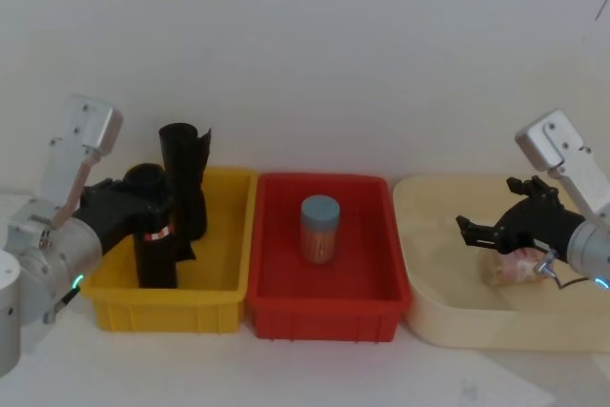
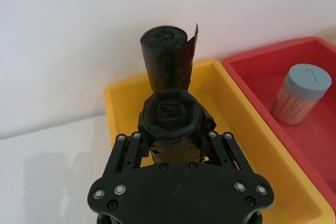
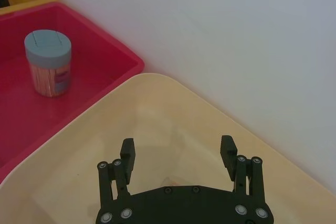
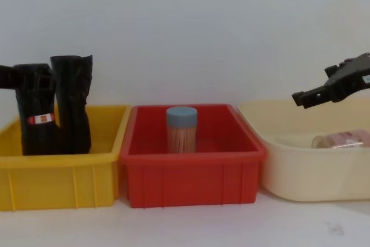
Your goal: Pick up the garbage bag with the one hand and transfer it to the other hand.
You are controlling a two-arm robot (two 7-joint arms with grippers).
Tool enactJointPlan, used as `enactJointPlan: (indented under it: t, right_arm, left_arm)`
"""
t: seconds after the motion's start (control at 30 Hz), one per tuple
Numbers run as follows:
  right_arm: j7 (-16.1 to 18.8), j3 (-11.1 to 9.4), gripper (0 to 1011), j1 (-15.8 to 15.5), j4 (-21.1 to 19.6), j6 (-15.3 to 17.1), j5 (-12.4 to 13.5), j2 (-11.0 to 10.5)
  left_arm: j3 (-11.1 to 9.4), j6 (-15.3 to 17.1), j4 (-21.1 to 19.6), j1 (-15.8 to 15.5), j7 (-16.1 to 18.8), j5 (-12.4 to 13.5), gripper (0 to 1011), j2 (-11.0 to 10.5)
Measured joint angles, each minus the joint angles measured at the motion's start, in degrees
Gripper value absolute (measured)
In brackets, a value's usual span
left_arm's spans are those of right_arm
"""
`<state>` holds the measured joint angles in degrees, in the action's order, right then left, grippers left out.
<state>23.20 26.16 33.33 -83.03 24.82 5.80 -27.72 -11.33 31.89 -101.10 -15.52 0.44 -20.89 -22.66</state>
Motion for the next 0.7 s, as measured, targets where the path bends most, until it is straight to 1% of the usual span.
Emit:
enactJointPlan:
  t: [0.3, 0.43, 0.5, 0.53, 0.7]
  right_arm:
    - [0.0, 0.0, 1001, 0.0, 0.0, 0.0, 0.0, 0.0]
    - [0.0, 0.0, 1001, 0.0, 0.0, 0.0, 0.0, 0.0]
    - [0.0, 0.0, 1001, 0.0, 0.0, 0.0, 0.0, 0.0]
    - [0.0, 0.0, 1001, 0.0, 0.0, 0.0, 0.0, 0.0]
    - [0.0, 0.0, 1001, 0.0, 0.0, 0.0, 0.0, 0.0]
  left_arm:
    - [-0.3, -1.9, 0.0, -2.2, 0.2, 1.4, 452, 0.7]
    - [-0.5, -2.7, -0.1, -4.4, 0.2, 2.0, 435, 1.2]
    - [-0.5, -2.8, -0.1, -4.8, 0.2, 2.0, 431, 1.3]
    - [-0.6, -2.9, -0.2, -5.8, 0.1, 2.2, 424, 1.5]
    - [-1.2, -2.9, -0.2, -8.6, -1.1, 2.2, 424, 2.2]
